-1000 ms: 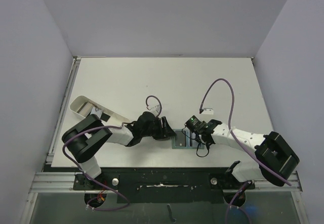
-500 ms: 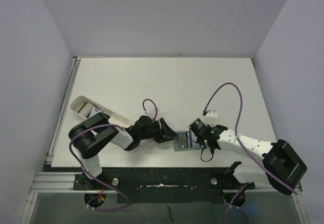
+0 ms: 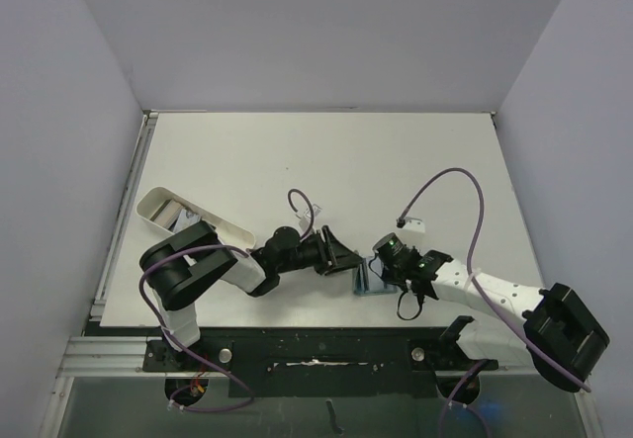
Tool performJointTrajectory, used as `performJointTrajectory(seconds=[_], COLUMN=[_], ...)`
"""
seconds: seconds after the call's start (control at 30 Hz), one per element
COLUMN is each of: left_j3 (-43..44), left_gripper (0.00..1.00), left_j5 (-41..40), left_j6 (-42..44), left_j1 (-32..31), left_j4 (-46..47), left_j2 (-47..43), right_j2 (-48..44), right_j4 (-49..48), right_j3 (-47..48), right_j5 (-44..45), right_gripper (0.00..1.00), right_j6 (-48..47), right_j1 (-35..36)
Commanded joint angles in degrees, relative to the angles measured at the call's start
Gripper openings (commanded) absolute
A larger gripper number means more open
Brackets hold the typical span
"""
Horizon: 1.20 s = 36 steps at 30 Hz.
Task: Put the credit cards into the card holder
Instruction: Close the card holder at the center of the board.
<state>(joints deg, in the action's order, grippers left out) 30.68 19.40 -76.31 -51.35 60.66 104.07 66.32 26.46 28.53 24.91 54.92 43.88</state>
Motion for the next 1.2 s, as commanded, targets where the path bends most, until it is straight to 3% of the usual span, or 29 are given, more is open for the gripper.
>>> performJointTrajectory(seconds=[0.0,0.3,0.6,0.8,1.0,1.17], left_j3=[2.4,3.2,7.5,10.8,11.2,11.1], left_gripper=[0.39,0.35,0.32,0.3,0.22,0.18], left_j5=[1.0,0.0,-2.7,-5.5,-7.0,-6.7], left_j6=[1.4,4.1,14.0,19.8,22.1,22.2], left_j1=[-0.5,-0.6,-0.5,-0.6,-0.8,-0.9], left_j4=[2.7,-0.5,-13.9,-21.5,-25.0,-24.5], left_j2=[0.5,0.8,1.8,1.1,1.6,2.6], right_j2=[-3.0,-8.1,-9.8,-12.5,-16.7,-18.1], right_j4=[-6.9,-18.1,-8.1,-6.6,-9.4,-13.6], right_j3=[-1.2,-4.3,-3.2,-3.3,-3.8,-5.8], right_j5=[-5.1,-12.3,-5.7,-6.0,-10.3,-18.0], right_gripper=[0.05,0.03,0.14,0.19,0.27,0.29], right_j6=[0.4,0.2,0.5,-0.9,-2.3,-3.5], right_j1=[0.5,1.0,0.9,0.8,0.2,-4.6])
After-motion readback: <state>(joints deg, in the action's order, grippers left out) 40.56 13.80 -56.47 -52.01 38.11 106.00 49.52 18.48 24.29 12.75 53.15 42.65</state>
